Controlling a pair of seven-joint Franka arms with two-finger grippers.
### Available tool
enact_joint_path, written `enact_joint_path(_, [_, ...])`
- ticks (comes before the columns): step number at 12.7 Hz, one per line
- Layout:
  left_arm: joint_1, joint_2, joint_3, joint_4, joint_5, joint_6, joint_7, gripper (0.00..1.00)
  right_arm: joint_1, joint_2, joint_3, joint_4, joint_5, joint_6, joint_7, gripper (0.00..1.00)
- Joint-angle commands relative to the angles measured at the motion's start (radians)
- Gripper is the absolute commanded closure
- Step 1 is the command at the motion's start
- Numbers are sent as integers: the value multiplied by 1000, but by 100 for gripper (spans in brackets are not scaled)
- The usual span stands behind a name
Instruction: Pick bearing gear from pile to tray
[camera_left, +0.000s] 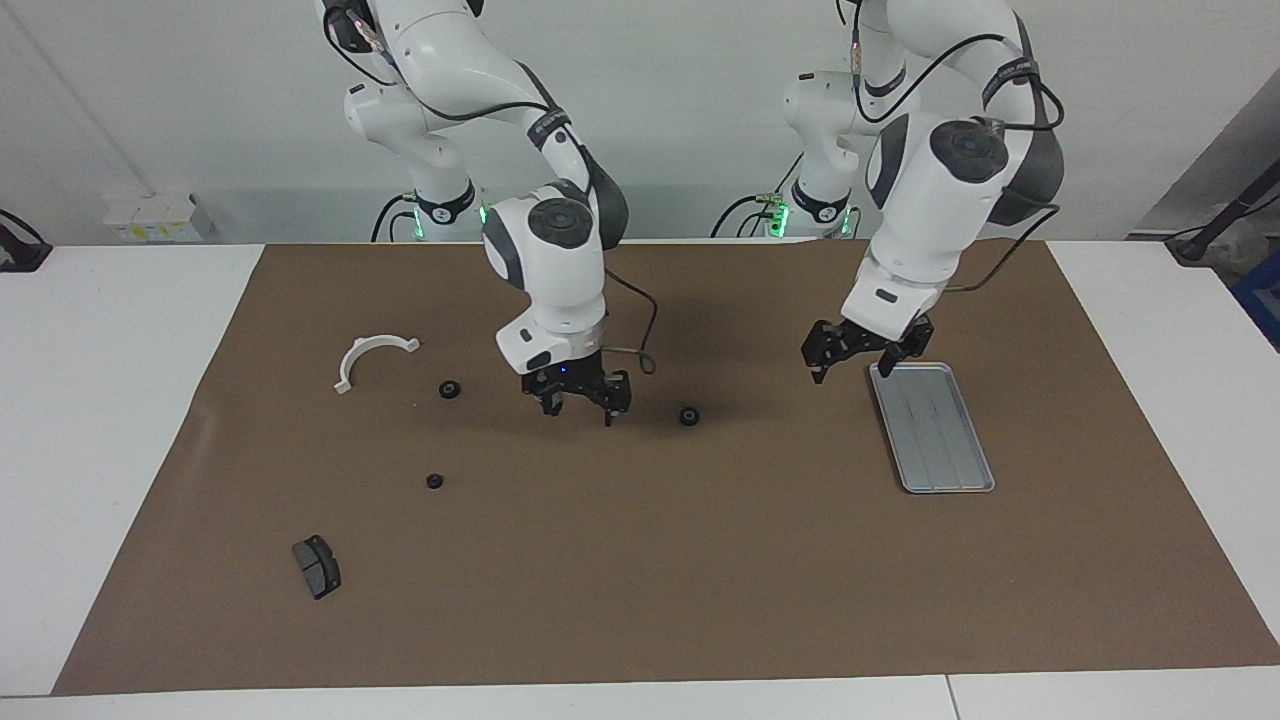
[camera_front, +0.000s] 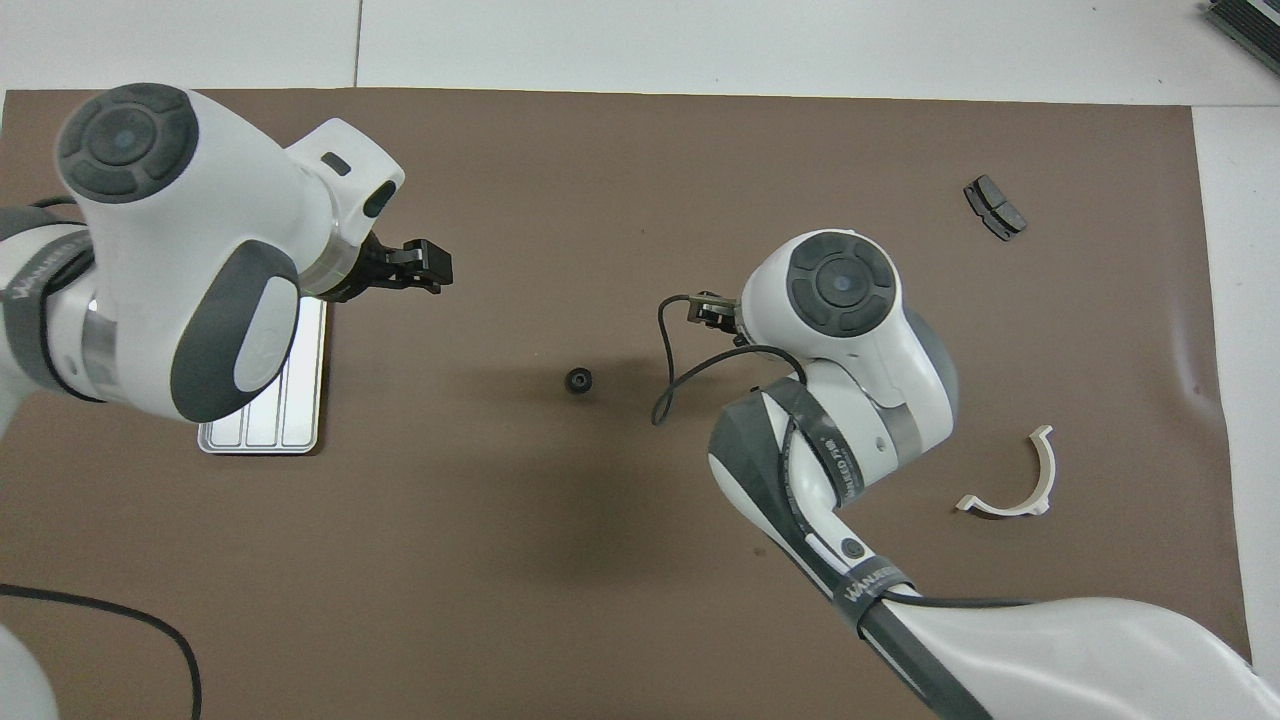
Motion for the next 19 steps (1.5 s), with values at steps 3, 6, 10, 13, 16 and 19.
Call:
enact_joint_path(3, [-187, 130, 14, -21, -4, 165, -137, 0, -154, -185, 14, -246, 75, 8, -292, 0])
enact_joint_path(6, [-248, 140, 14, -113, -6, 301, -209, 0, -226, -245, 14, -358, 80, 28, -433, 0])
enact_joint_path(10, [-271, 123, 13, -216, -4, 385, -194, 0, -281, -271, 14, -466, 99, 115, -564, 0])
enact_joint_path(13, [-271, 95, 13, -285, -6, 389, -160, 0, -286, -250, 14, -526, 100, 216, -564, 0])
enact_joint_path(16, [-270, 104, 13, -283, -4, 420, -152, 0, -288, -244, 14, -537, 100, 226, -565, 0])
enact_joint_path(19, [-268, 113, 14, -274, -3, 418, -142, 0, -300, -216, 12, -538, 100, 261, -564, 11])
